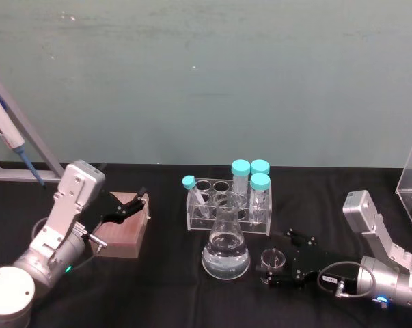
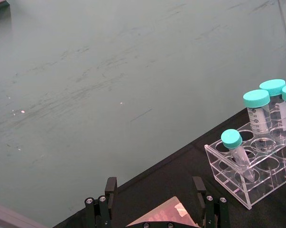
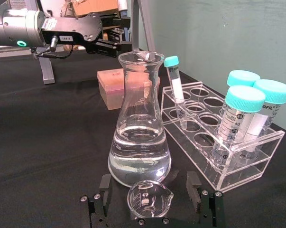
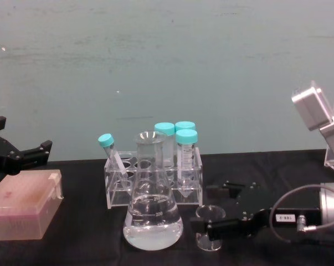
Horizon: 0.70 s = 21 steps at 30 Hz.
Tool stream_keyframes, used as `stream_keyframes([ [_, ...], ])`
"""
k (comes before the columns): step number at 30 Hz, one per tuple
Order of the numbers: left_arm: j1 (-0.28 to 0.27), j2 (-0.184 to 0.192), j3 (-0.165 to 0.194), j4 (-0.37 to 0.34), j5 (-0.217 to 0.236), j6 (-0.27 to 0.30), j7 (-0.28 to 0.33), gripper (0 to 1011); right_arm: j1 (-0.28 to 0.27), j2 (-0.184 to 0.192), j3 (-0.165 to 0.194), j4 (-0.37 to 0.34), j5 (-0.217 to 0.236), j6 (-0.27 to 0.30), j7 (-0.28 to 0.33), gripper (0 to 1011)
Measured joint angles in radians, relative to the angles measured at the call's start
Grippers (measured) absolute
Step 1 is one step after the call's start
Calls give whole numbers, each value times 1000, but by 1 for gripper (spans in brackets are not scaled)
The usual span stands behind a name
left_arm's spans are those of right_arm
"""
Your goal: Place the experimental apparatus aside using one hand.
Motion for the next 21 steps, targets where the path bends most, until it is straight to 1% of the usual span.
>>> stream_keyframes([
  [21,0,0,0,0,0,0,0,1000,11,-5,-15,22,-13,6,5,1000],
])
